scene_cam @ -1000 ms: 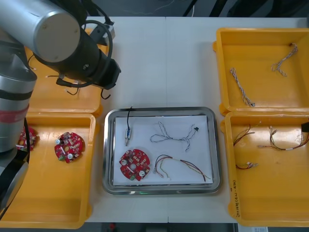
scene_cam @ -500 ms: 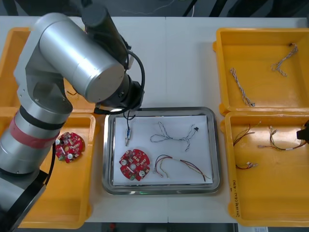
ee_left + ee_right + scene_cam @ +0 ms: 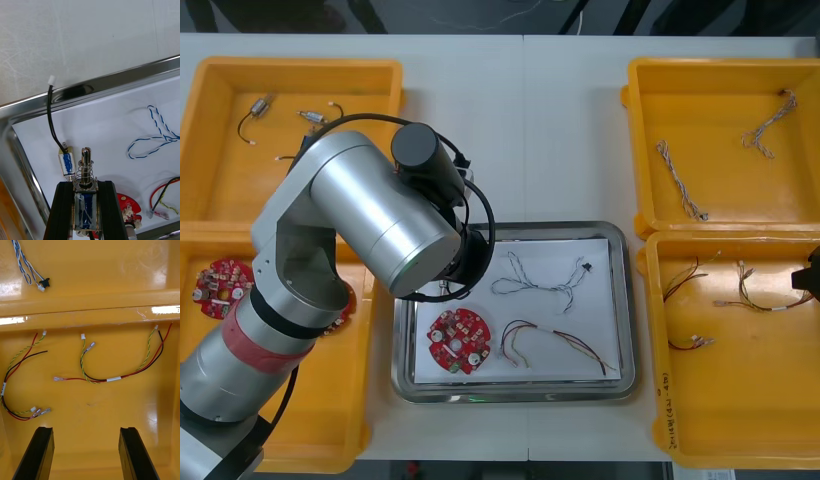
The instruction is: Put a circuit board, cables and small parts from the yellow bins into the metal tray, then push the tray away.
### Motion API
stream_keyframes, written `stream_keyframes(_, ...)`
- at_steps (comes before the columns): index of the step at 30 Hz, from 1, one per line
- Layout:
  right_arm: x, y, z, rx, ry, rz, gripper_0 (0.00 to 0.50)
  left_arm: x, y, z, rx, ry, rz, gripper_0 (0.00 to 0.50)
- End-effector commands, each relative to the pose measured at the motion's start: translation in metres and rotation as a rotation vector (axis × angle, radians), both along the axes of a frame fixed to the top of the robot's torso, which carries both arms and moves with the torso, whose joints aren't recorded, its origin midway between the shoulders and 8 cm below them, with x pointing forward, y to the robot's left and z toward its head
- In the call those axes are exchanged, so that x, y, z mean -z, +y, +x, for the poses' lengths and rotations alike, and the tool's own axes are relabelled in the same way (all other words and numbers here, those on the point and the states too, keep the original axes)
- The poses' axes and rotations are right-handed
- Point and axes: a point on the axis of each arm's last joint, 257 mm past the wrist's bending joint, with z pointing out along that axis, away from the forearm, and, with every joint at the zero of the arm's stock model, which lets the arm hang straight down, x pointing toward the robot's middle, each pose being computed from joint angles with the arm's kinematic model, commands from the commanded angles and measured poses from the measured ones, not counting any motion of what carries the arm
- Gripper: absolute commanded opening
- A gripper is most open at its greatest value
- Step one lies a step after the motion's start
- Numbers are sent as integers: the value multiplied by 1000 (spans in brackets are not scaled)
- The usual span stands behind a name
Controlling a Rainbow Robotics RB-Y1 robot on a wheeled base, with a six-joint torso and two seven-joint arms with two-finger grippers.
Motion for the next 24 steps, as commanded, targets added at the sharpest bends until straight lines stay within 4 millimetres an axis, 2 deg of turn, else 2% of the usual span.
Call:
stream_keyframes(1,-6,-2,-4,33,-23,13,500,13,-22,-5,-50,3,-60,0)
stream_keyframes(7,-6,-1,-4,33,-23,19,500,30,-28,6,-72,-16,-62,0)
stream_keyframes(18,-6,1,-4,27,-21,25,500,35,-30,8,-74,-8,-75,6)
stream_keyframes(19,-6,1,-4,27,-21,25,500,36,-30,8,-75,-5,-75,29)
stream_keyframes(21,-6,2,-4,25,-23,27,500,36,-30,7,-74,-3,-78,209)
stream_keyframes(22,-6,2,-4,26,-22,27,500,37,-30,6,-76,1,-81,343)
stream_keyframes(24,-6,2,-4,26,-21,28,500,37,-31,6,-74,1,-80,442)
